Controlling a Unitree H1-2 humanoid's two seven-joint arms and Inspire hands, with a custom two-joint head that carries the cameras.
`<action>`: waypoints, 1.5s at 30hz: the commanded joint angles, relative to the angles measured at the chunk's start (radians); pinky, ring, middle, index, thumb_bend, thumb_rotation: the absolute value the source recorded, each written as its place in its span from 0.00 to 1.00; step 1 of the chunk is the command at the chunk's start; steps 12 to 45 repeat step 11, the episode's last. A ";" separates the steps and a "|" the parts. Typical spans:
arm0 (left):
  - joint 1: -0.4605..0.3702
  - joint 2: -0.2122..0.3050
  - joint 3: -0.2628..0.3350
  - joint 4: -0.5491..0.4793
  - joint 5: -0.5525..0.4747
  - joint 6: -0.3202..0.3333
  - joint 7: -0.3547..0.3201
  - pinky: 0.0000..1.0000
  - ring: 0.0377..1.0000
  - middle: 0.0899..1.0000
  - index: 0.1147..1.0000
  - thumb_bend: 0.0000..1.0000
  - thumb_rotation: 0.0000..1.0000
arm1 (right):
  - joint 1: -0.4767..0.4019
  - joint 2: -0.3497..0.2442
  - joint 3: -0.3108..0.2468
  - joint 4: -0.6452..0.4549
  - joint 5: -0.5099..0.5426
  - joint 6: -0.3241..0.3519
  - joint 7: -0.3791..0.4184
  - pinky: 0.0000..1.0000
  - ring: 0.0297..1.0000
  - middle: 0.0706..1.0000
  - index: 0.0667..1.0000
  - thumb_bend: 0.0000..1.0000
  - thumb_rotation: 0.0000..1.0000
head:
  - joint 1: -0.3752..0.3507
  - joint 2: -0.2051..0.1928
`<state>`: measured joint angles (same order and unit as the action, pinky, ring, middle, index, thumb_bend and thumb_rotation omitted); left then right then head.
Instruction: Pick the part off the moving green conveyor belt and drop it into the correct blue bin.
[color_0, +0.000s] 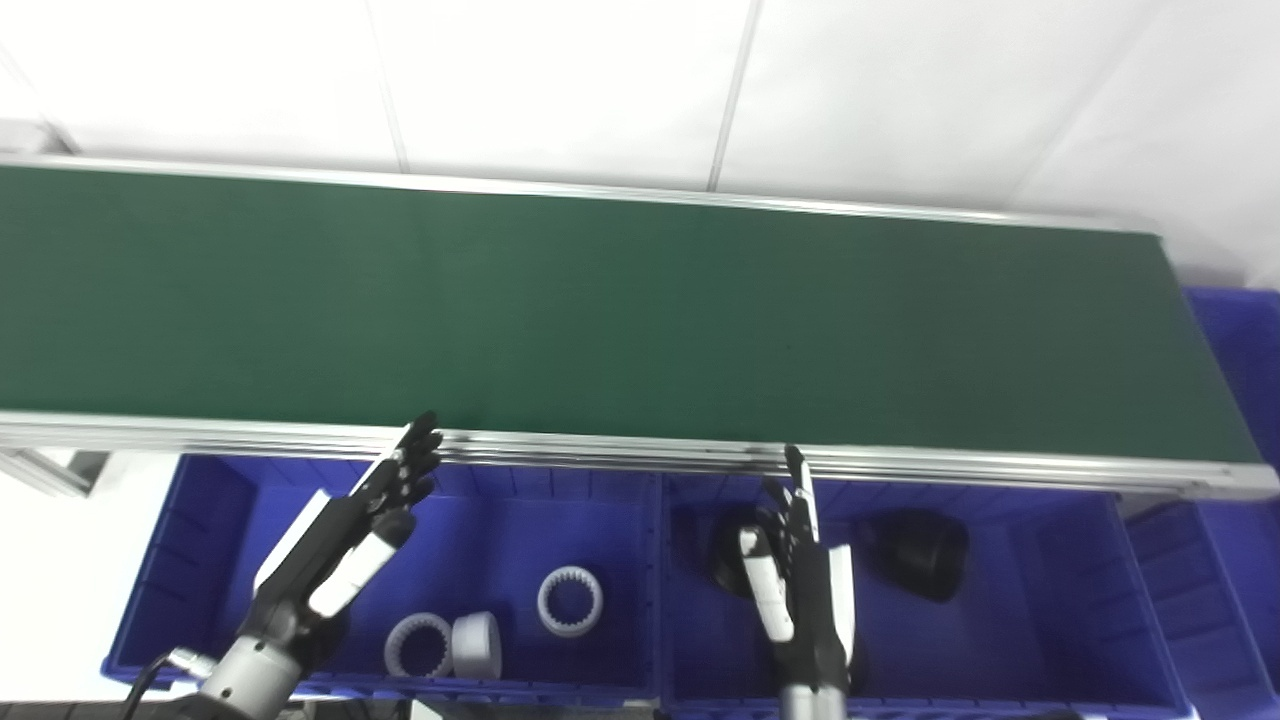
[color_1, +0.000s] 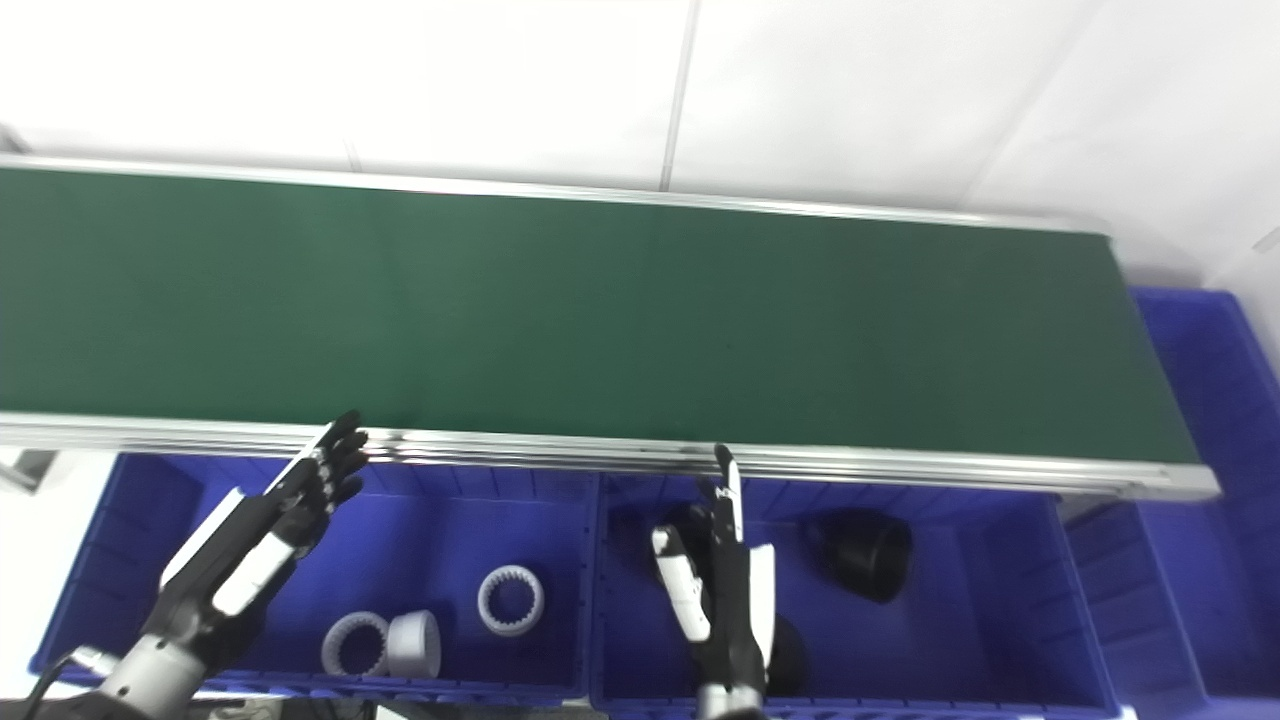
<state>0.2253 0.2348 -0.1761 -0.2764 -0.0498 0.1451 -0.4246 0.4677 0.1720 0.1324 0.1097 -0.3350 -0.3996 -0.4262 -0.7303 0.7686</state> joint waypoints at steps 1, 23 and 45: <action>-0.018 0.002 -0.009 -0.014 0.021 -0.079 0.017 0.98 1.00 1.00 1.00 0.96 0.84 | -0.014 0.143 0.068 0.008 0.005 -0.060 -0.022 0.83 0.91 0.98 0.98 0.69 1.00 | -0.001 0.001; 0.018 -0.049 -0.026 -0.030 0.067 -0.132 0.088 0.91 0.96 1.00 1.00 1.00 0.79 | 0.015 0.082 0.081 -0.028 0.088 -0.068 0.029 0.81 0.92 0.98 0.98 0.68 1.00 | 0.107 -0.012; 0.018 -0.049 -0.026 -0.030 0.067 -0.132 0.088 0.91 0.96 1.00 1.00 1.00 0.79 | 0.015 0.082 0.081 -0.028 0.088 -0.068 0.029 0.81 0.92 0.98 0.98 0.68 1.00 | 0.107 -0.012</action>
